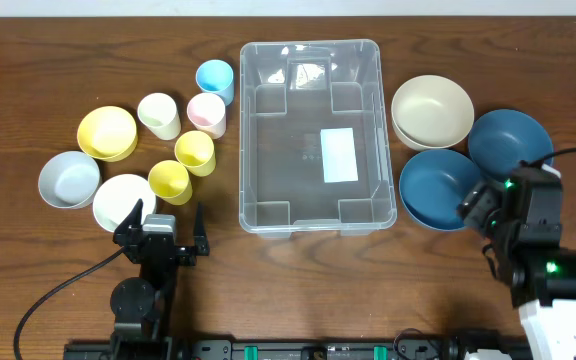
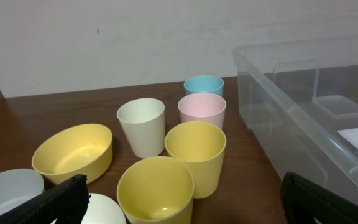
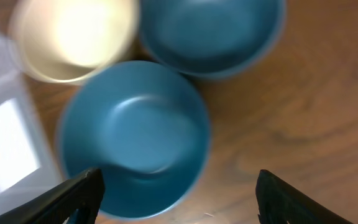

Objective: Pack container
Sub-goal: 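Move right gripper to the front teal bowl and grasp its rim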

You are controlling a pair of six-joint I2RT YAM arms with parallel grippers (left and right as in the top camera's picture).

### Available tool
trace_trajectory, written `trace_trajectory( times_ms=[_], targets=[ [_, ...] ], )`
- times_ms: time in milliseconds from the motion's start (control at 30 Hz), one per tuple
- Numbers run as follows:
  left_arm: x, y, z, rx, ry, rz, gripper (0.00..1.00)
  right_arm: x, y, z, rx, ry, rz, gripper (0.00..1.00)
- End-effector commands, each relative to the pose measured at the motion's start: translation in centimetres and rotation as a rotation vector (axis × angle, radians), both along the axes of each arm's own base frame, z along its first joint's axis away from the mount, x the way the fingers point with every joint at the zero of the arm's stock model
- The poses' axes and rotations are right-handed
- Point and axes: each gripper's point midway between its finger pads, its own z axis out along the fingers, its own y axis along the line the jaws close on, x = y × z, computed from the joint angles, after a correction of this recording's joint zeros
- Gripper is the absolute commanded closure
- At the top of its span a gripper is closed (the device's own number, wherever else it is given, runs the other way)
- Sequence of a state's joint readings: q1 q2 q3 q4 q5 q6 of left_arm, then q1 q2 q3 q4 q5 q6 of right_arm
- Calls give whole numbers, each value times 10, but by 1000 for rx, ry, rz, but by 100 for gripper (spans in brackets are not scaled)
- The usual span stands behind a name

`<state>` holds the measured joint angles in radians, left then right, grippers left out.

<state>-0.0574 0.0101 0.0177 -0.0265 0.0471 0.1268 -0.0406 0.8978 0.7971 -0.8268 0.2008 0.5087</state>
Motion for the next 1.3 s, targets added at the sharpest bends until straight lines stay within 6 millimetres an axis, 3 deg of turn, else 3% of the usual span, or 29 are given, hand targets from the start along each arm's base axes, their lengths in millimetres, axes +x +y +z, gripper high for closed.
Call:
trace_trajectory(
  times_ms=[0,367,567,800,1000,1267],
  targets=[
    [-1,-1,-15,-9,49,-1,2,0,-22,-7,13,42,-101,23],
    [-1,-1,-15,-9,49,-2,2,-12,-45,-42,65,208,-132,42],
    [-1,-1,-15,-9,49,-2,2,-7,-44,-59,86,254,-117,41],
    [-1,-1,-15,-9,49,-2,2,22,-31,-71,144,213,-1,48],
    [-1,-1,-15,-9,49,-2,2,24,-35,-83,136,250,-11,49],
    [-1,-1,-15,-9,49,-2,2,27,-30,-116,176,286,4,54]
  ],
)
